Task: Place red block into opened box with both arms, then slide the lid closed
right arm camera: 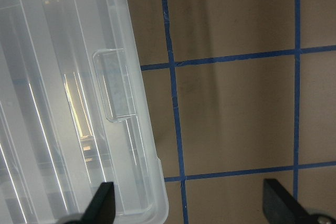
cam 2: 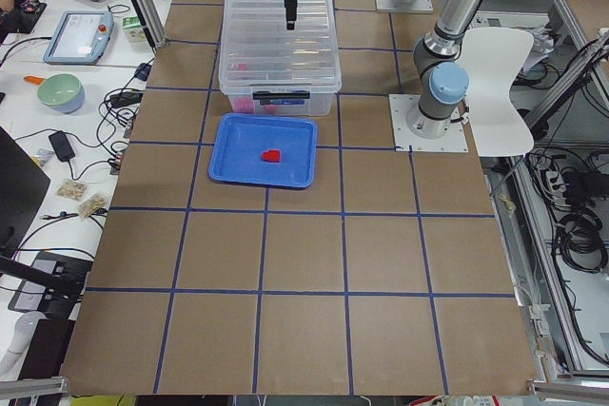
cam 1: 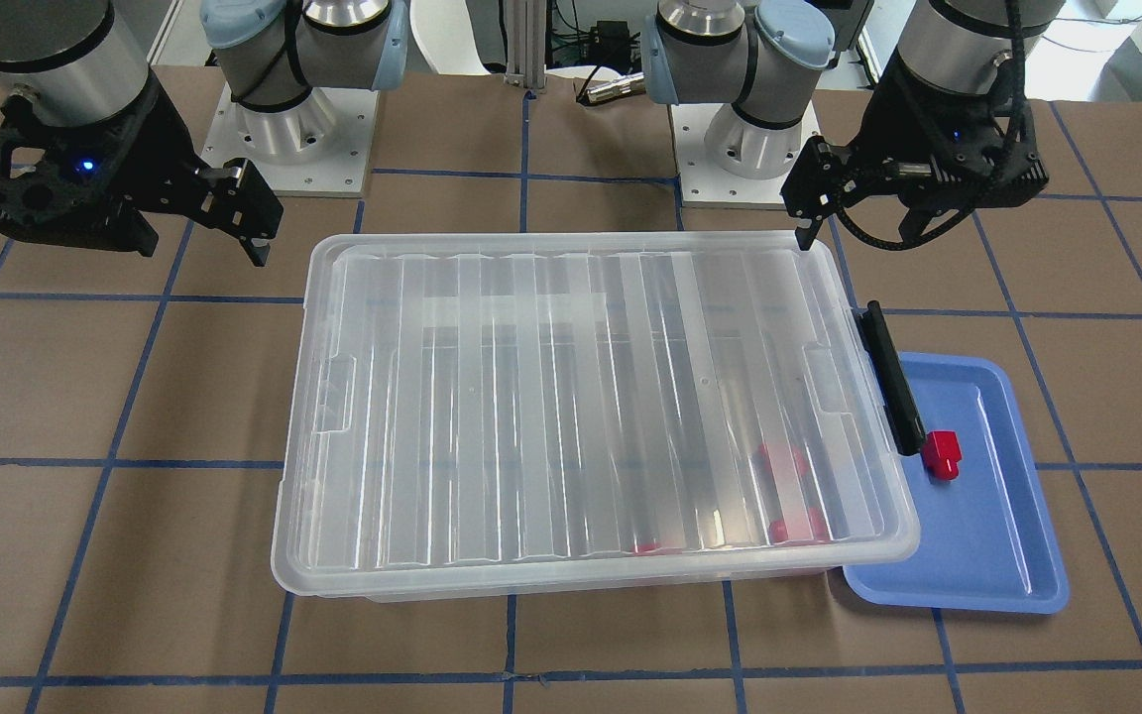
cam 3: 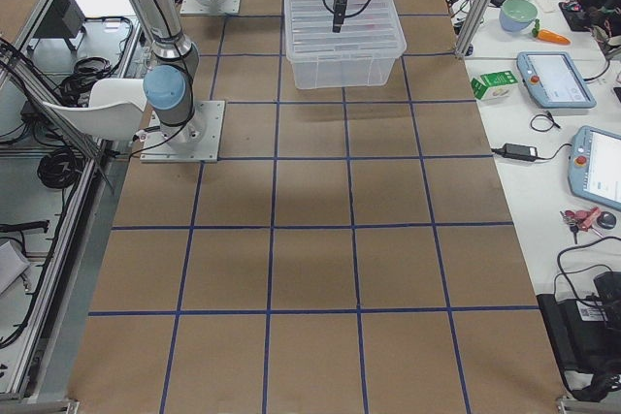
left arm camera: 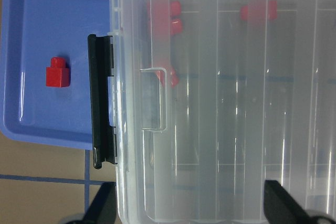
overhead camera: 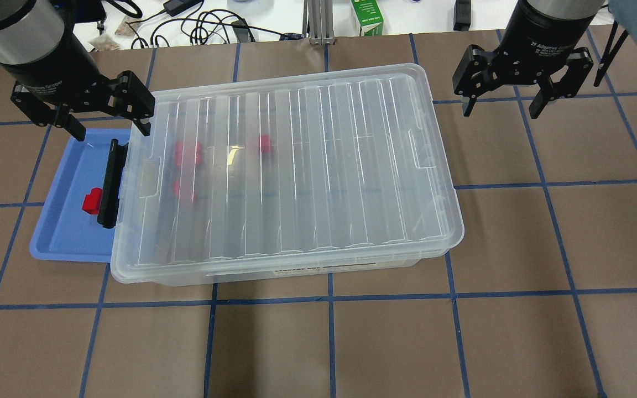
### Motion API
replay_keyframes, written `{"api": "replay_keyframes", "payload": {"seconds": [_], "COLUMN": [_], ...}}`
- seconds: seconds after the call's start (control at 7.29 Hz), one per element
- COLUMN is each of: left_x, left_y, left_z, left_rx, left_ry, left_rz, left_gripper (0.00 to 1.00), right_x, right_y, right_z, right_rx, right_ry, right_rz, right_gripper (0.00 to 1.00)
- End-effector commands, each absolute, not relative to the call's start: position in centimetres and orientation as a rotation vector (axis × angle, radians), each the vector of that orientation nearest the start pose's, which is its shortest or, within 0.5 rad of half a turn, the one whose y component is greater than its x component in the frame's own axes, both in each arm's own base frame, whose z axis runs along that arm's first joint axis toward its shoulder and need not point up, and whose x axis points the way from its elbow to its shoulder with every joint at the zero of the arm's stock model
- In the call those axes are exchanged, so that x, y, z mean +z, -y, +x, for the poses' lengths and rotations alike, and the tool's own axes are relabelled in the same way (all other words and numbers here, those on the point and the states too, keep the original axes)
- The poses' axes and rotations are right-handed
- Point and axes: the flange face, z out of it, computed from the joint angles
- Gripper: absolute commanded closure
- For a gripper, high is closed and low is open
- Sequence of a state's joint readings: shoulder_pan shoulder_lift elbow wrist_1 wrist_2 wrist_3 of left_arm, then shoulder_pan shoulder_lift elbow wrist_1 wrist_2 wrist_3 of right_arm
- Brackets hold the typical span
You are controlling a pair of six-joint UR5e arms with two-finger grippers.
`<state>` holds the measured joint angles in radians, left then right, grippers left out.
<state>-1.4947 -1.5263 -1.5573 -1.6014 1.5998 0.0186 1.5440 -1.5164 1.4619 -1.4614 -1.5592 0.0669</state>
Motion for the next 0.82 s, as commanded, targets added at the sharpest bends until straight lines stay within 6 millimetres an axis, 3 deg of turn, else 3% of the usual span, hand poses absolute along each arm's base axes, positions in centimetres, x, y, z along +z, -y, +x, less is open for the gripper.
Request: {"api": "replay_keyframes", "payload": {"seconds": [0.0,0.41,0.69], "left_x": [51.2,51.2,51.2], "left_y": [48.4,48.4,48.3], "left_z": [-9.4,-9.3,-9.3], "left_rx": [-0.038,-0.038,-0.038], "left_ry": [-3.110,-3.108,-3.105], "left_rz": [-0.091,-0.091,-0.091], "left_gripper": [0.00,0.00,0.00], "right_x": [50.3,50.0,48.1], "right_y": [51.3,51.4,52.7], "right_z": [11.9,11.9,11.9], "right_rx": [0.084,0.094,0.118], "right_ry": [-3.127,-3.130,-3.123], "right_rz": [0.149,0.159,0.154], "right_gripper": [0.00,0.00,0.00]}}
